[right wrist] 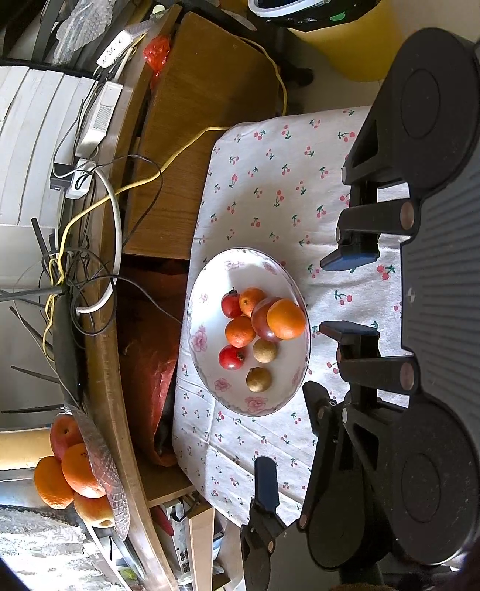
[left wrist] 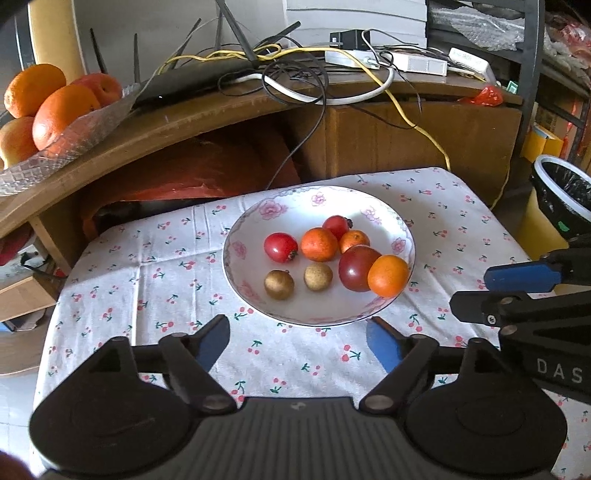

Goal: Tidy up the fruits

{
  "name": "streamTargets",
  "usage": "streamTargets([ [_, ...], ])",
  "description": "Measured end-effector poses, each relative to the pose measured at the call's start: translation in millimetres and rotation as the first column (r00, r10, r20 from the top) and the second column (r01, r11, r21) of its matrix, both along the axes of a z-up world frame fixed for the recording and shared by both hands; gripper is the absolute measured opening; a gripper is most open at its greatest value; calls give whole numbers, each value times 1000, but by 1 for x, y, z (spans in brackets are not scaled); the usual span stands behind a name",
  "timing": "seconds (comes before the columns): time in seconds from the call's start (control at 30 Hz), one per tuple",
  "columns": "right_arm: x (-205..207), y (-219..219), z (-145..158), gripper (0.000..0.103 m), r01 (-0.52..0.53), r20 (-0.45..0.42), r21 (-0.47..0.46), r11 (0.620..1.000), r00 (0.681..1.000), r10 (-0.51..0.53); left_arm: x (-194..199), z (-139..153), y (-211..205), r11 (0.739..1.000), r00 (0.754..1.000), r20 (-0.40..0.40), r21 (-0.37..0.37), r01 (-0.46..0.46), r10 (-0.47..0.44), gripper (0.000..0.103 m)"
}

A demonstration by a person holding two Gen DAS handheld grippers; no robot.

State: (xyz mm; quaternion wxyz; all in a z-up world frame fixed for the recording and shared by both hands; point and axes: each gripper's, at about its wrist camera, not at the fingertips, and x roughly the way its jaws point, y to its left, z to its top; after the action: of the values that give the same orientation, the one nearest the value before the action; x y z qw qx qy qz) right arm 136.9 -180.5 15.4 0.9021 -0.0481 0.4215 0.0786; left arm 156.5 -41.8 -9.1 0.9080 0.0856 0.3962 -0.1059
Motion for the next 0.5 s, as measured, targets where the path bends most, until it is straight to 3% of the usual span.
streamTargets([
  [0.2, -5, -2, 1, 26, 5, 2, 2, 1000, 1000, -5, -6, 3, -1, 999, 999, 16, 42, -34, 33, 103],
  [0.5, -19, 2, 5, 27, -3, 14, -2, 1000, 1000, 3, -20, 3, 3, 997, 998, 6, 40, -60, 60, 103],
])
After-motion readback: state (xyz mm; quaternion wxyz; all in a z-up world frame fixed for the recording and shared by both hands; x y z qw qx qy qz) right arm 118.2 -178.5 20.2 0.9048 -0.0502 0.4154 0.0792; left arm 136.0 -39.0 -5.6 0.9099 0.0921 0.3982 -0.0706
